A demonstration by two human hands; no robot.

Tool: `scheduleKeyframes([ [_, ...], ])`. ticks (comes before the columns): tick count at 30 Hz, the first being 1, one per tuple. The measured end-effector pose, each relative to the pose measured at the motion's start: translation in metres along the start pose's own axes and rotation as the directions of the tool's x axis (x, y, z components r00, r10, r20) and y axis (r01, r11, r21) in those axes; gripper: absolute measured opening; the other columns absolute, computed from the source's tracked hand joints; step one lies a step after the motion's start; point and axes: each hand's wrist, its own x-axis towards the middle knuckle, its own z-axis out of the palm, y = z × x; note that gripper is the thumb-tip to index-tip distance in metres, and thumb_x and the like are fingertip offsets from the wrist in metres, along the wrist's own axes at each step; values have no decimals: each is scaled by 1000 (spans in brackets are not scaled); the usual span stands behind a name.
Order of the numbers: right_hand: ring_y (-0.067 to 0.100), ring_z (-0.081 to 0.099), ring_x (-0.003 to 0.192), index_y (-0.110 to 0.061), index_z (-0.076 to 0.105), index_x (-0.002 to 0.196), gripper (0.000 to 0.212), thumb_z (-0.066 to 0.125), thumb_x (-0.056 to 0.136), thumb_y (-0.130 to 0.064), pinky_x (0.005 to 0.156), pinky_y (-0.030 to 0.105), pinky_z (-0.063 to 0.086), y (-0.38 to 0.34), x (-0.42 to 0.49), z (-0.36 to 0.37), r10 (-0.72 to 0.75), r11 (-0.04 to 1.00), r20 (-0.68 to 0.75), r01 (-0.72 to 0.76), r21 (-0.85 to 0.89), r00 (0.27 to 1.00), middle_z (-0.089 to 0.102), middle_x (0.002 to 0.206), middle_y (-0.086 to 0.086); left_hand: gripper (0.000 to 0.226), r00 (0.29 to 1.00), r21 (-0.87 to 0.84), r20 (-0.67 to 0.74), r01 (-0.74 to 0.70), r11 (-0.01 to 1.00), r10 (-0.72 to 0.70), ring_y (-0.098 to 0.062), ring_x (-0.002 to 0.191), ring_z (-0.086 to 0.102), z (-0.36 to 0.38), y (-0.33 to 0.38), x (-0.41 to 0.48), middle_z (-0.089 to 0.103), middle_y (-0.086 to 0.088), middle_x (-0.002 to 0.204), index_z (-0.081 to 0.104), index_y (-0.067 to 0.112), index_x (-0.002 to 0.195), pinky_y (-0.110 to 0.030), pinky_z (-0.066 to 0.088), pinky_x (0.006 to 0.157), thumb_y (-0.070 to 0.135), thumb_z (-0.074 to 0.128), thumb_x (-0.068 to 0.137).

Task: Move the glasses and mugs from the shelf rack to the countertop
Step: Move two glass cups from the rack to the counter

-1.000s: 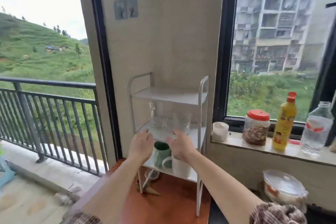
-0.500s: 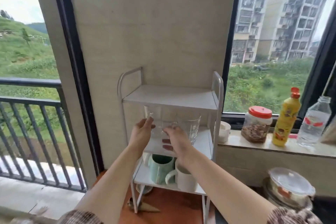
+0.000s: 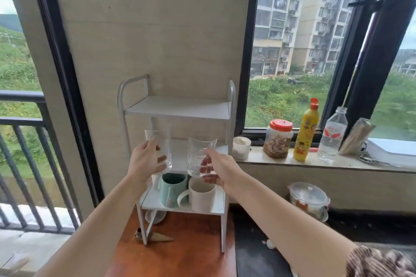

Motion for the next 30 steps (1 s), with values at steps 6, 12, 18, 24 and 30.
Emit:
scheduleKeyframes([
  [6,19,61,67,-7,64,84,28,55,91,-32,59,27,54,12,-59,-60,-28,998,80,32,-51,996,65,78,9,31,997,28,75,2,1000,-4,-32,93,67,7,2,-72,57,-14,103,55,7,90,-52,58,77,37,53,92],
  [12,17,62,67,-7,63,89,25,52,92,-28,53,25,53,43,-129,-151,33,999,-49,-34,-26,998,66,81,10,30,976,156,220,-46,987,11,-31,94,66,71,-8,-165,60,-12,100,51,11,77,-51,58,79,37,47,93],
  [18,18,61,62,-8,64,80,26,52,92,-27,60,30,55,104,-220,-279,66,998,-249,-66,11,966,65,75,11,30,921,158,373,58,986,-114,-28,83,69,179,-58,-266,53,-2,84,56,15,78,-51,58,76,40,51,94],
  [24,22,62,74,-8,62,77,26,53,90,-29,58,31,54,165,-328,-419,112,994,-469,-96,58,876,62,73,9,22,771,204,588,151,967,-244,-25,81,69,315,-109,-381,55,6,92,59,20,95,-37,57,57,40,50,94],
  [30,19,54,62,-9,58,77,24,52,92,-27,55,31,48,216,-445,-541,200,974,-708,-60,218,677,55,68,8,23,553,306,778,85,948,-300,-22,77,67,450,-134,-524,62,2,89,63,19,88,-39,57,67,38,50,93],
])
